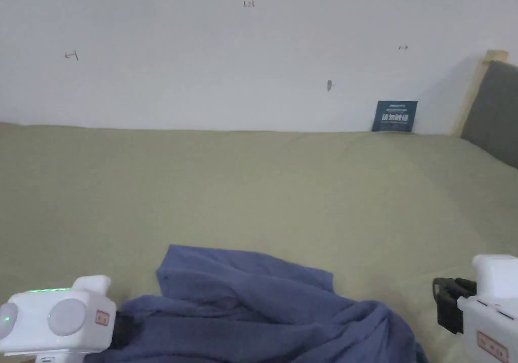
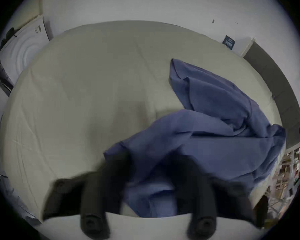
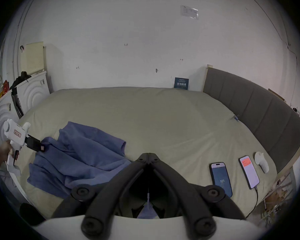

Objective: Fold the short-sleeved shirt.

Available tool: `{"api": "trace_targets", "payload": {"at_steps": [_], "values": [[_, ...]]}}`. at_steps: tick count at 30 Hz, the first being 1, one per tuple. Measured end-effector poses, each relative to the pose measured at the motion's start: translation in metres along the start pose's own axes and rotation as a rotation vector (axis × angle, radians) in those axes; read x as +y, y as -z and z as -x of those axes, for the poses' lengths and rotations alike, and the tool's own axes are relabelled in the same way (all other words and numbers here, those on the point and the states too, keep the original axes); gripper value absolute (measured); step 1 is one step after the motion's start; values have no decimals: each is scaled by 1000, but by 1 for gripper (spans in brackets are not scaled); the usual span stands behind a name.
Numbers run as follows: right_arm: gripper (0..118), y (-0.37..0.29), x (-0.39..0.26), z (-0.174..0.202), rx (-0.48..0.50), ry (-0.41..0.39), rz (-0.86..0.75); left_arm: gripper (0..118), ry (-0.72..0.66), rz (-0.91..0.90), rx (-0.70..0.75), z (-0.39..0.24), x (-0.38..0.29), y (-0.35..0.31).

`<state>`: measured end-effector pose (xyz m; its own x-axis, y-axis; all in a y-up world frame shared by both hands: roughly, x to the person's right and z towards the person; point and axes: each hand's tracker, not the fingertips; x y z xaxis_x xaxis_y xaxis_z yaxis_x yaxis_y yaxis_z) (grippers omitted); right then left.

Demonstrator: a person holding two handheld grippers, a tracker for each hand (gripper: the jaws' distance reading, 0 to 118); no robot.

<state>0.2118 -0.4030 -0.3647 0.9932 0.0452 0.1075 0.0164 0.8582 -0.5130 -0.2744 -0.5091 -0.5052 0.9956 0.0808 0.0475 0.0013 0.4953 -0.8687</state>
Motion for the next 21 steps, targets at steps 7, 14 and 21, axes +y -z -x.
{"api": "trace_targets", "payload": {"at_steps": [7,14,21], "values": [[38,31,-19,-4,105,80,103,7,-100,-118,-108,4,-7,-24],[114,72,-52,-5,165,171,216,7,-95,-146,-133,3,2,-41],[9,86,-42,6,167,93,272,7,-111,-199,-154,2,4,-50]]}}
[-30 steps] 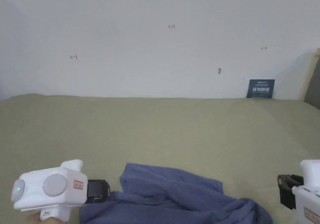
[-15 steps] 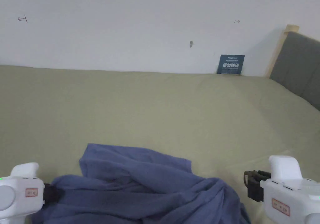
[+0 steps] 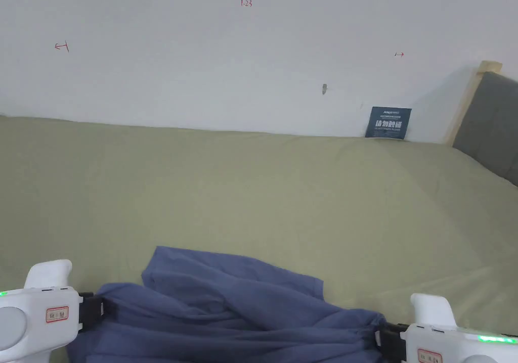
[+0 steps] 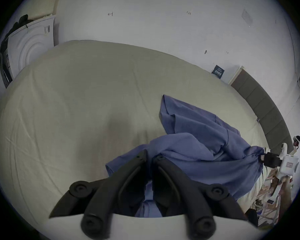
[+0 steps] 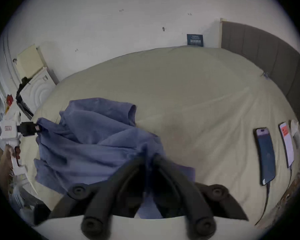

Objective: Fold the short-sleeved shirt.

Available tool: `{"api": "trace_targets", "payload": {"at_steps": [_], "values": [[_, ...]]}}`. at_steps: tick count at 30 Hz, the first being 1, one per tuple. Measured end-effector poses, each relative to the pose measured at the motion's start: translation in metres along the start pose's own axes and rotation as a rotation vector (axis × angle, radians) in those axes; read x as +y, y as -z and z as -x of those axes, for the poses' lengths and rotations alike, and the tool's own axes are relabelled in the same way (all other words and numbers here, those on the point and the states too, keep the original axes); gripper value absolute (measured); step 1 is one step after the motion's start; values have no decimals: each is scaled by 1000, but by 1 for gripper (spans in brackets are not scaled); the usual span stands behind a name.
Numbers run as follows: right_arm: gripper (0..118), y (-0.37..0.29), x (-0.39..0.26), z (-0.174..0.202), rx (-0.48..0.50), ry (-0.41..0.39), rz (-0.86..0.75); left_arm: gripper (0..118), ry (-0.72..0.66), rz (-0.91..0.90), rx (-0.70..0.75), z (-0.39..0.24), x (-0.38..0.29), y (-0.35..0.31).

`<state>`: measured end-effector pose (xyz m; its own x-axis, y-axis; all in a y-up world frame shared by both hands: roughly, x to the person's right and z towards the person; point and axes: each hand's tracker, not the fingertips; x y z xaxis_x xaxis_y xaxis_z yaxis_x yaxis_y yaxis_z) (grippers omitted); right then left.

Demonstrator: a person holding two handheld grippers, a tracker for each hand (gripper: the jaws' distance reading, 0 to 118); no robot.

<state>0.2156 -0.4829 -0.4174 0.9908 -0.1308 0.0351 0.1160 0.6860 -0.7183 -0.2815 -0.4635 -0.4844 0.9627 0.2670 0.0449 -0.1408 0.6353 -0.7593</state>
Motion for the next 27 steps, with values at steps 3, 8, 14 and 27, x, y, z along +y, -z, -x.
{"api": "trace_targets", "payload": {"at_steps": [3,8,14,27], "values": [[8,-15,0,5,33,-7,-68,7,-6,-34,-9,5,6,-2],[8,-39,21,10,56,-5,-186,7,0,-99,-24,2,20,-16],[8,-66,64,14,86,-16,-330,7,-17,-240,-66,-3,51,-51],[8,-115,203,38,73,-111,-597,6,49,-502,-68,-21,174,-121]]}}
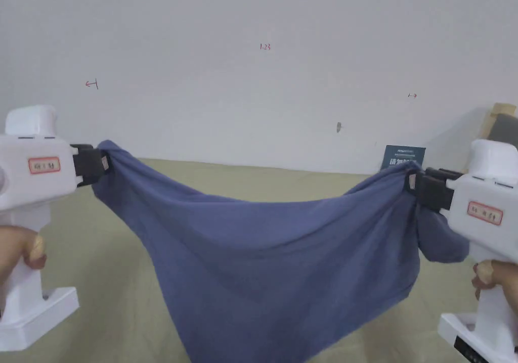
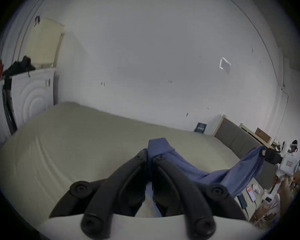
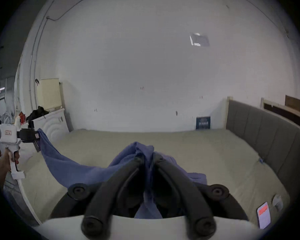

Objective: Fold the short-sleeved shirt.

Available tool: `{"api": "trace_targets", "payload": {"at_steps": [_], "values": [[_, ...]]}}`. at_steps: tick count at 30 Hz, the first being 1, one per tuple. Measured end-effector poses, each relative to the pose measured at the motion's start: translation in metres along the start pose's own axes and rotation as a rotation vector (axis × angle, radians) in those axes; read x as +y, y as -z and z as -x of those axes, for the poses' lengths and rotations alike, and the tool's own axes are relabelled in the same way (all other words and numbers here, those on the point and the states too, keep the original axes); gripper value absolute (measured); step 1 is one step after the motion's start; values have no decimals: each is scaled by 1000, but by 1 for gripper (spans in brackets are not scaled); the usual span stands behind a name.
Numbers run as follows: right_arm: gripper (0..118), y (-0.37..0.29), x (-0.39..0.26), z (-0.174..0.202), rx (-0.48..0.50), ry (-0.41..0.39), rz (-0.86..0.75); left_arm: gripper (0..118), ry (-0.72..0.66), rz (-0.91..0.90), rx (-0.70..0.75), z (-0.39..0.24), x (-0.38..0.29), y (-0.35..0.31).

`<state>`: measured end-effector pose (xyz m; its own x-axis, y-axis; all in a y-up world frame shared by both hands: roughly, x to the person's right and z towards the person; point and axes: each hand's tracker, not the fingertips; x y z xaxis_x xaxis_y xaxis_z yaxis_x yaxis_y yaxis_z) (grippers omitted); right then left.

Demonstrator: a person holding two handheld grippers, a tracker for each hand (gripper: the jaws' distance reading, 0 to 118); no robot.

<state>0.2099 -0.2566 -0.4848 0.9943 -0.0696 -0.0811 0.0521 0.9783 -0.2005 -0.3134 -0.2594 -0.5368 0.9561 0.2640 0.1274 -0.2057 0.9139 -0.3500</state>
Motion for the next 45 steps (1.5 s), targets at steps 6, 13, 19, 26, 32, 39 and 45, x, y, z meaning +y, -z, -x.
{"api": "trace_targets", "payload": {"at_steps": [6,13,19,26,32,39,45], "values": [[8,21,56,11,14,-41,-66,6,79,-77,2,-14,53,8],[8,54,116,7,2,-49,-159,6,105,-135,56,-5,113,31],[8,80,129,-7,-18,-12,-183,6,65,-169,94,-8,124,35],[8,93,89,-7,15,2,-146,6,52,-144,93,-7,90,36],[8,91,15,-13,40,9,-32,6,-3,-16,103,19,16,33],[8,48,-88,-35,57,20,117,6,-44,145,101,44,-96,1],[8,-4,-165,-41,70,88,257,6,-127,266,107,57,-181,-43]]}}
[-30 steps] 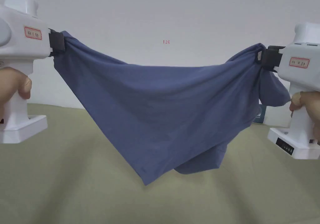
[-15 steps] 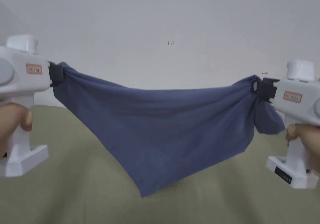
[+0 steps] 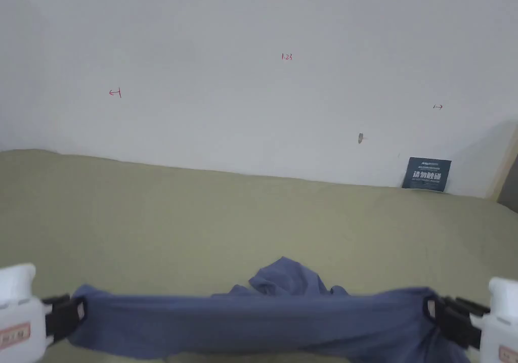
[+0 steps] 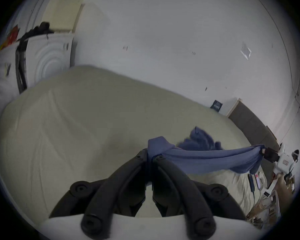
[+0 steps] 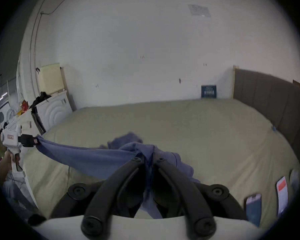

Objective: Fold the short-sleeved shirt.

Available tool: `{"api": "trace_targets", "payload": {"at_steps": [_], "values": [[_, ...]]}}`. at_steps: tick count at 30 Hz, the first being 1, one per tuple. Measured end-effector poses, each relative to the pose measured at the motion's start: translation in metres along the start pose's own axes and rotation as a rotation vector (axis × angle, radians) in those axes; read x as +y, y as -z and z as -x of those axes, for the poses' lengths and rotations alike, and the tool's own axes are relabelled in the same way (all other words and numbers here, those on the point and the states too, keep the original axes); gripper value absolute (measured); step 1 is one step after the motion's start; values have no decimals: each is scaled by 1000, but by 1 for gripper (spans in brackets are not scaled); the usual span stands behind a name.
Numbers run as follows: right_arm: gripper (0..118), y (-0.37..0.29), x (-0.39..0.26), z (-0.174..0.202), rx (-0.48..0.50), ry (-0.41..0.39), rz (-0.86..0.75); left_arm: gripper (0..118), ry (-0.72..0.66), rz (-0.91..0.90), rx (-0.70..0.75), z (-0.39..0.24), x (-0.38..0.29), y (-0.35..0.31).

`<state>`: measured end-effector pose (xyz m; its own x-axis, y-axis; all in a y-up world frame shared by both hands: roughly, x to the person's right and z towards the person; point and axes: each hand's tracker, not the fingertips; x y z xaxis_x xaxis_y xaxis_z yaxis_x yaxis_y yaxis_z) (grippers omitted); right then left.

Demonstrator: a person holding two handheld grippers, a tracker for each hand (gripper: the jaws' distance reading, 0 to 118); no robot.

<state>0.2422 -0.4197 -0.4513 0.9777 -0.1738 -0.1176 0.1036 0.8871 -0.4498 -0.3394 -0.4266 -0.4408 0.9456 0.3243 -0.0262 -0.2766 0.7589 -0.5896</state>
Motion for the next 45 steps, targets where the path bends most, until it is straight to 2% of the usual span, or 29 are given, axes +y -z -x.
{"api": "trace_targets", "payload": {"at_steps": [4,7,14,17,18,19,20,21,22,24,26,27,29,33,34,35,36,37,38,39,40,41,43,45], "values": [[8,-20,-56,-6,-7,93,117,6,-17,117,16,15,-52,-17],[8,-32,-85,-15,30,169,169,6,-51,169,30,28,-76,-26],[8,-51,-114,-9,-15,127,237,6,-56,240,25,38,-110,-35],[16,-54,-114,-8,-23,118,237,21,-82,283,15,38,-116,-34],[16,-57,-112,-6,-25,120,233,21,-91,286,29,37,-116,-35],[30,-60,-107,-5,-45,124,235,44,-94,294,58,36,-114,-39],[51,-64,-101,-4,-64,129,233,62,-93,291,63,34,-110,-45],[82,-69,-95,-3,-68,127,229,68,-93,273,55,36,-108,-50],[97,-77,-88,-1,-69,108,196,69,-86,216,33,32,-100,-59],[101,-90,-72,9,-103,38,120,76,-40,131,50,17,-83,-73],[102,-101,-56,27,-168,-39,59,90,36,44,79,-7,-70,-90],[104,-105,-50,34,-188,-52,35,97,74,0,80,-17,-64,-94],[107,-112,-39,48,-204,-42,-17,99,144,-95,62,-42,-55,-105],[108,-118,-32,74,-238,-27,-51,96,140,-216,17,-77,-48,-116],[106,-118,-33,79,-260,-42,-50,90,149,-245,15,-84,-49,-119],[100,-120,-34,83,-261,-55,-38,76,161,-263,17,-91,-49,-121],[76,-121,-34,87,-262,-65,-35,37,173,-277,19,-97,-50,-123],[43,-123,-37,90,-265,-84,-36,2,204,-287,40,-102,-54,-121],[4,-122,-39,93,-277,-100,-27,1,223,-282,69,-107,-56,-119],[0,-121,-40,95,-314,-126,-12,1,237,-279,109,-108,-58,-118],[0,-121,-43,97,-322,-135,-26,1,236,-247,88,-109,-58,-117],[0,-122,-44,96,-310,-123,-20,0,227,-204,41,-104,-59,-113],[0,-125,-46,93,-254,-79,-4,0,237,-191,41,-98,-60,-115],[0,-125,-46,93,-259,-94,-4,0,257,-141,48,-82,-54,-111]]}}
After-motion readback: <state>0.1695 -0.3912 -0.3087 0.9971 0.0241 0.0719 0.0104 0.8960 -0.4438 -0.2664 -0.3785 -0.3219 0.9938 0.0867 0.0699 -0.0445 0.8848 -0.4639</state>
